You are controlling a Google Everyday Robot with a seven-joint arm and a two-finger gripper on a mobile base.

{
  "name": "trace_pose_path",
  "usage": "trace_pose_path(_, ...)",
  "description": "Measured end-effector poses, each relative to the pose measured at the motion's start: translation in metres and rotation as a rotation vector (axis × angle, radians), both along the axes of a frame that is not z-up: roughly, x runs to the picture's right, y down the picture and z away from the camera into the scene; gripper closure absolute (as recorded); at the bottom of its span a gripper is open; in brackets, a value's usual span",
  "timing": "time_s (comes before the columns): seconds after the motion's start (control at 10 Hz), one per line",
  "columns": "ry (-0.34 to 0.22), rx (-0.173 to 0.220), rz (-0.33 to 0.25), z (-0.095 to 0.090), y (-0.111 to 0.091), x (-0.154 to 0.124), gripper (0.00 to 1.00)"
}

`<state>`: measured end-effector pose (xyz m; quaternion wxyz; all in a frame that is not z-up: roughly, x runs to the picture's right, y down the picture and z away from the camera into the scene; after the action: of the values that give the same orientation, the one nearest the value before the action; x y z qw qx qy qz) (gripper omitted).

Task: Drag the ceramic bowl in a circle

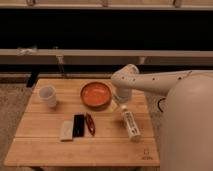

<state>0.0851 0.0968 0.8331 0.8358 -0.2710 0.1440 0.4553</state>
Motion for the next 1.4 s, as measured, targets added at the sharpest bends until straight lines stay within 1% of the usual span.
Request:
trace_pose_path(0.1,-0.006,0.001,-0.008,0.009,-0.006,-0.006,0.2)
trace_pose_path(0.2,-0.013,0.004,-0.019,0.023,-0.016,-0.017,0.2)
trace_pose_path(0.4,-0.027,0.004,-0.043,0.048,-0.028,-0.034,0.2)
trace_pose_path(0.6,-0.04,0.004,-0.058,0.07,-0.04,-0.042,0.2)
trace_pose_path(0.7,-0.049,0.001,-0.051,0.076,-0.046,-0.045,0.2)
trace_pose_path(0.8,-0.054,0.003,-0.049,0.088,-0.057,-0.043,0.2)
trace_pose_path(0.9,-0.061,0.002,-0.051,0.097,-0.064,-0.046,0.2)
trace_pose_path(1.1,-0.073,-0.005,-0.06,0.112,-0.066,-0.056,0.2)
trace_pose_path(1.2,-0.071,-0.007,-0.065,0.122,-0.064,-0.057,0.2)
trace_pose_path(1.3,-0.07,-0.01,-0.07,0.129,-0.06,-0.059,0.2)
trace_pose_path(1.4,-0.072,-0.005,-0.071,0.133,-0.059,-0.063,0.23)
